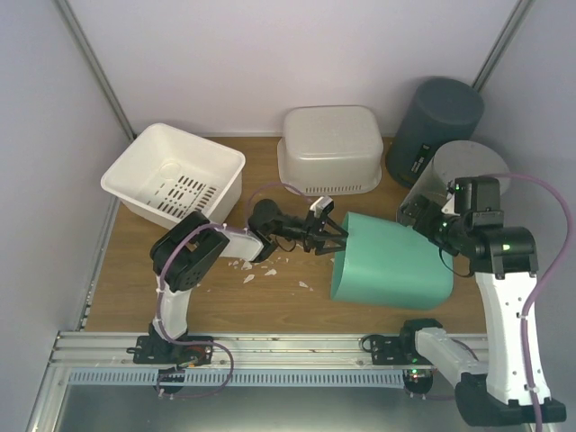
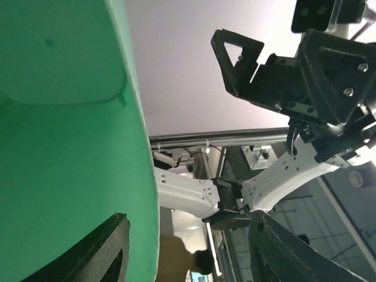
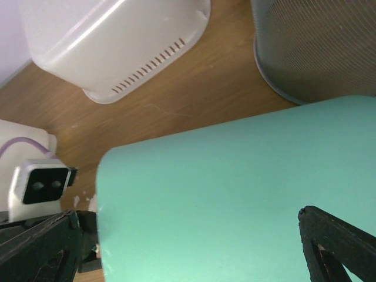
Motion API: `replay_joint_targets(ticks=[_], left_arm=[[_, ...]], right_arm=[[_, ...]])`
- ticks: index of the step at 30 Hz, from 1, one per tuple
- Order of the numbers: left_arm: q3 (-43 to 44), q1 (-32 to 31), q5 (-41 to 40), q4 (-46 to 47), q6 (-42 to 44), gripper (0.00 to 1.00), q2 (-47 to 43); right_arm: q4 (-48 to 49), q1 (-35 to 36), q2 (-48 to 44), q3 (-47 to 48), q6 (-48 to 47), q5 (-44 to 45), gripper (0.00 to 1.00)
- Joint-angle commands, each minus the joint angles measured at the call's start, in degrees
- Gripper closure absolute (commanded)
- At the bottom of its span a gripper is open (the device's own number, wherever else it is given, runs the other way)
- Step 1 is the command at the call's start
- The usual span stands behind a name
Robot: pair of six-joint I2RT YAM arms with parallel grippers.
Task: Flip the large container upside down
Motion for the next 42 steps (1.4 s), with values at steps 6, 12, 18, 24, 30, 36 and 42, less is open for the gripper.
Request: replay_joint_targets(ticks=[6, 12, 18, 24, 30, 36, 42], left_arm=[[7.13, -2.98, 2.24, -22.47, 17.88, 0.58, -1.55], [10.52, -3.86, 1.83, -26.8, 20.43, 0.94, -0.33], [9.35, -3.42, 3.37, -22.93, 19.67, 1.0, -0.35], [7.1, 0.18, 5.7, -1.87, 7.43, 1.0, 2.63], [9.32, 4.45, 9.34, 11.65, -2.12, 1.0, 4.93], [7.45, 5.18, 10.63, 18.99, -7.74, 1.0, 6.92], [6.45, 5.27, 10.81, 19.59, -7.73, 1.0, 7.12]], right_arm=[[-0.63, 0.38, -2.43, -5.61, 1.96, 5.35, 0.0], [-0.72, 0.13, -3.71, -7.44, 2.35, 8.06, 0.0], [-0.63, -0.14, -3.35, -7.15, 1.91, 7.78, 0.0], [-0.77, -0.37, -3.76, -8.92, 0.24, 6.43, 0.0], [-0.63, -0.93, -2.69, -13.72, -0.82, 5.01, 0.0], [-0.5, -1.44, 0.14, -13.26, -4.03, 7.01, 0.0], [0.37, -3.09, 4.35, -14.6, -9.81, 8.98, 0.0]])
